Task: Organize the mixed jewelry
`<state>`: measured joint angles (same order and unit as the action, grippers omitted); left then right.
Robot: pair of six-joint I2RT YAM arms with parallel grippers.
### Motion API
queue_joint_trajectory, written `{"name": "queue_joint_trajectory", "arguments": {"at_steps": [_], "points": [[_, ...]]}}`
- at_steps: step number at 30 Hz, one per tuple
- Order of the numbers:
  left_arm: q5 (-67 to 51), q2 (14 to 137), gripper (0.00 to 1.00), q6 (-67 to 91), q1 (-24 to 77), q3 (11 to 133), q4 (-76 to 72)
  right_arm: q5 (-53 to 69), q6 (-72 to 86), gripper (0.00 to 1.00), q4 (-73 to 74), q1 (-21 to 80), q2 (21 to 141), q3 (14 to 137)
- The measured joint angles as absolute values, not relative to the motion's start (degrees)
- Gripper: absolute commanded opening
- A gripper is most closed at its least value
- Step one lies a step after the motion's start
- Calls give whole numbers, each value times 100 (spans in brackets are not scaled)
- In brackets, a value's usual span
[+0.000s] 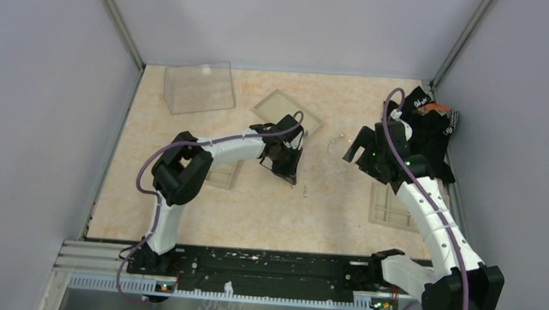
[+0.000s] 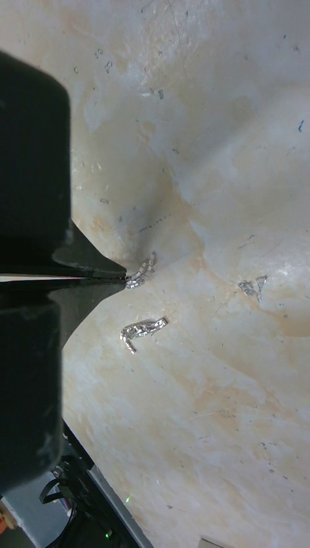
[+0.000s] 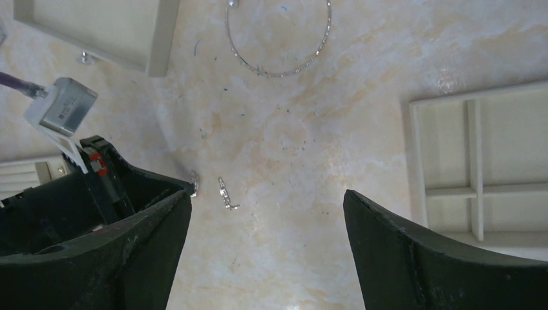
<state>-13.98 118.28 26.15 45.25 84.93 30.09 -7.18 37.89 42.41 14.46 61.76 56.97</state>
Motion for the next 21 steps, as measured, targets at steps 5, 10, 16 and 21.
{"name": "queue_joint_trajectory", "arguments": {"at_steps": [5, 10, 16, 21], "points": [[-1417, 11813, 0, 2611, 4521, 8493, 2987, -672, 3898, 80, 4272, 1811, 6117, 5378], [-1428, 11719, 11, 2613, 4429, 8468, 2969, -753, 4176, 65, 4158, 2842, 6355, 5231], [-1470, 11590, 42, 2620, 4230, 8326, 2956, -810, 4530, 50, 3728, 3426, 7102, 5098], [-1522, 11406, 42, 2615, 3994, 8134, 2963, -847, 4657, 44, 3269, 3500, 7658, 5094]]}}
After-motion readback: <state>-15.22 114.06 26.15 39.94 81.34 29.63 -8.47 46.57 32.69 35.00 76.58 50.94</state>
